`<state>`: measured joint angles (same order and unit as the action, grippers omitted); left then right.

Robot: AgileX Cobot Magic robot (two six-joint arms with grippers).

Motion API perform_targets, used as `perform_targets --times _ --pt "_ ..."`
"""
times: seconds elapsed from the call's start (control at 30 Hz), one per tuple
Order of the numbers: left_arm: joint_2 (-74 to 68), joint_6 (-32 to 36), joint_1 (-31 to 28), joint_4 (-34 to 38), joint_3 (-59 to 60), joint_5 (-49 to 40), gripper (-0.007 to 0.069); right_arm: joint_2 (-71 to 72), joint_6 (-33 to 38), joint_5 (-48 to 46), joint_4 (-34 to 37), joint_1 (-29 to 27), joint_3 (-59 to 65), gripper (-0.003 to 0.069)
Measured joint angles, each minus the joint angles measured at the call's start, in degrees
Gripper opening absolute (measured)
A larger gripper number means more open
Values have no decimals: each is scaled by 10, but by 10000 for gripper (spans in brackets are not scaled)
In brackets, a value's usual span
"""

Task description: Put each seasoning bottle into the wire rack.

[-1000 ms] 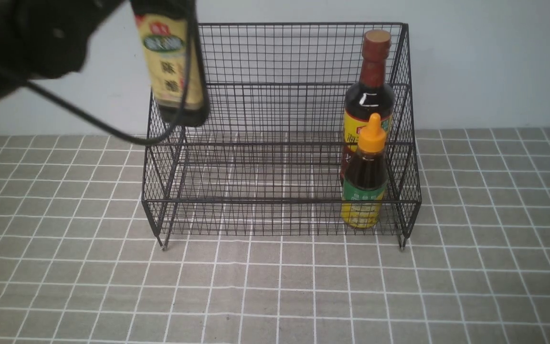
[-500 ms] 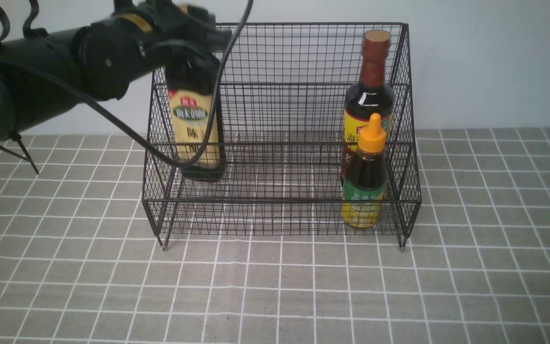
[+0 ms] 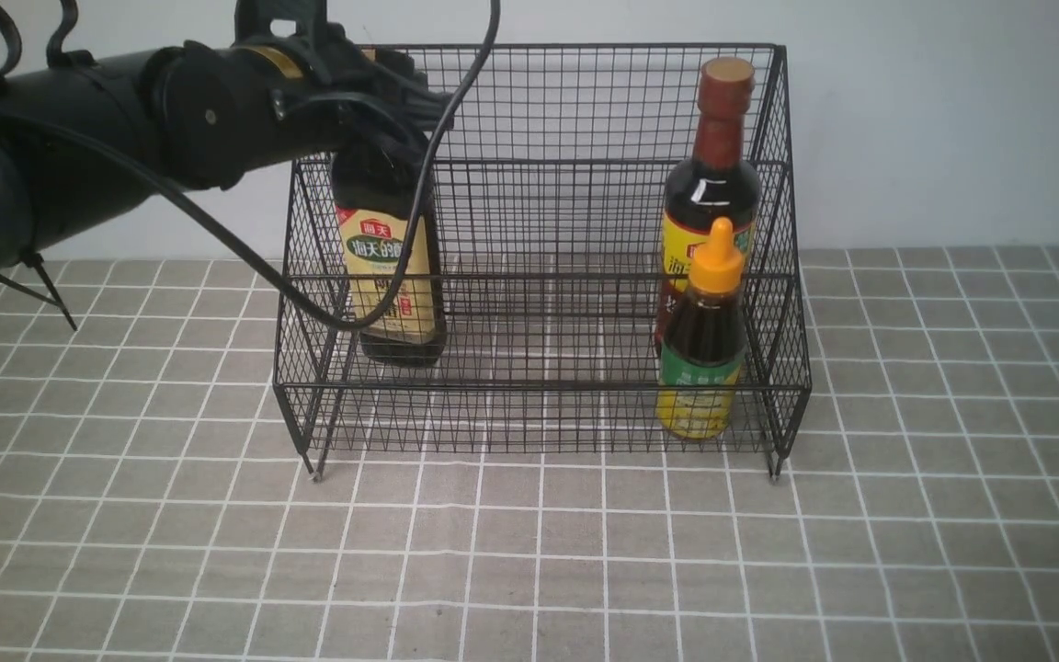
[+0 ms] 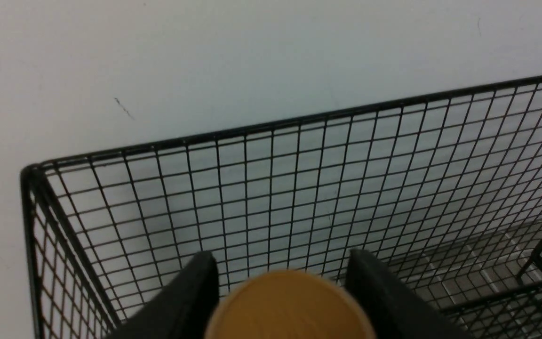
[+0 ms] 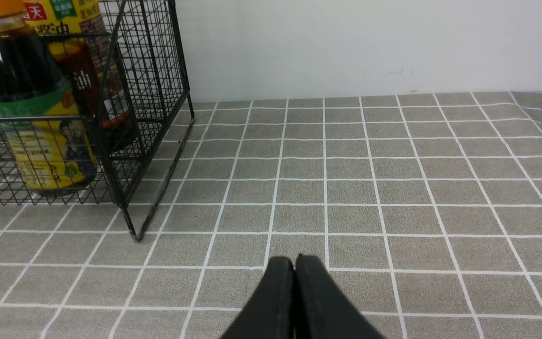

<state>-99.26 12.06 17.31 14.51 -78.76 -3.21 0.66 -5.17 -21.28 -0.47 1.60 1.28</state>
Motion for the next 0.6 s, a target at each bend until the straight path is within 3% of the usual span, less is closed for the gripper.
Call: perform_targets --times 0.47,0.6 --pt "80 0 0 -2 -2 -17 374 0 0 0 0 0 0 -13" --pt "150 3 0 -4 -2 -99 300 0 0 0 0 0 0 -13"
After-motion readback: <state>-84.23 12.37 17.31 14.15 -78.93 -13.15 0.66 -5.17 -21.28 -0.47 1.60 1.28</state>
